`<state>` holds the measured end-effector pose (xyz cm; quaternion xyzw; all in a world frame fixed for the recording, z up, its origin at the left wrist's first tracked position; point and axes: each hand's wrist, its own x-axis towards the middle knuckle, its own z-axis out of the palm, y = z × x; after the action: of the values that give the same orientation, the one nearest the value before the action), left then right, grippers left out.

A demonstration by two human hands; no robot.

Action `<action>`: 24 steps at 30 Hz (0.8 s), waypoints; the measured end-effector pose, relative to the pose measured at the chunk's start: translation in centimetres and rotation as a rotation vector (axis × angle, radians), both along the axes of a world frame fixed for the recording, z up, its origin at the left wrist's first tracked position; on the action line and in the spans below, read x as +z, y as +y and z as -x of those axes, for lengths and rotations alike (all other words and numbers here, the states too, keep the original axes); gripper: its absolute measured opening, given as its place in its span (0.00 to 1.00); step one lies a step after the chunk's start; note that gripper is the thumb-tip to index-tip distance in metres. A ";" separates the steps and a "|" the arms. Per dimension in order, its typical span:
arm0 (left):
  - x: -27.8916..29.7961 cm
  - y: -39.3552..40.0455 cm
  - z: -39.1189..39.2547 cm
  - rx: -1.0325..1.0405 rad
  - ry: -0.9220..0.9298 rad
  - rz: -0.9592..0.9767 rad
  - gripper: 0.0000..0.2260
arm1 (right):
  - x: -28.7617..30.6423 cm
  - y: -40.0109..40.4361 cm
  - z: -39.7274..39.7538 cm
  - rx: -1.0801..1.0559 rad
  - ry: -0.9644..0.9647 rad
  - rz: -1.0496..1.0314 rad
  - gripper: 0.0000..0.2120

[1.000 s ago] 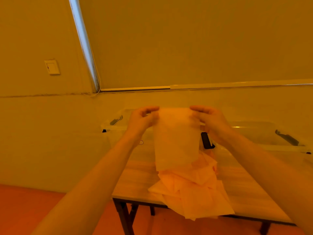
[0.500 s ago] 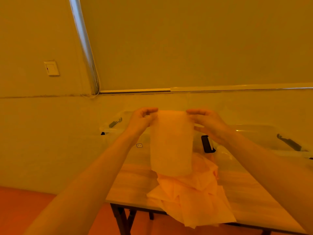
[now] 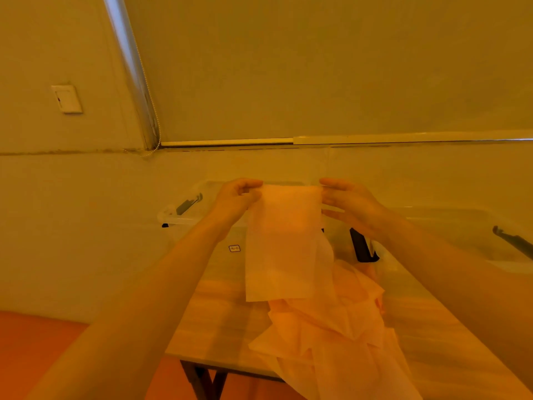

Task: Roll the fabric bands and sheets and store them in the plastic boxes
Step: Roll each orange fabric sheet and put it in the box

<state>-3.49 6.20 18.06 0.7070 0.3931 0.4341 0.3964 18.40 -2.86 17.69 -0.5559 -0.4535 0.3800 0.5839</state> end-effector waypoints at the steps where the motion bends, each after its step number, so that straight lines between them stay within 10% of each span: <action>1: -0.2 0.4 -0.1 0.002 0.013 0.002 0.13 | -0.1 0.5 -0.1 0.004 0.007 0.004 0.21; 12: -2.5 4.0 0.4 0.103 0.358 -0.123 0.15 | -3.1 3.6 -0.3 0.010 -0.002 0.082 0.20; 24: -4.0 4.4 2.4 0.226 0.307 -0.242 0.12 | -4.0 2.8 0.0 -0.065 0.026 0.082 0.15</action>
<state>-5.84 10.56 14.05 0.7586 0.4707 0.4071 0.1931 18.44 -0.08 13.67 -0.5885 -0.4117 0.3864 0.5787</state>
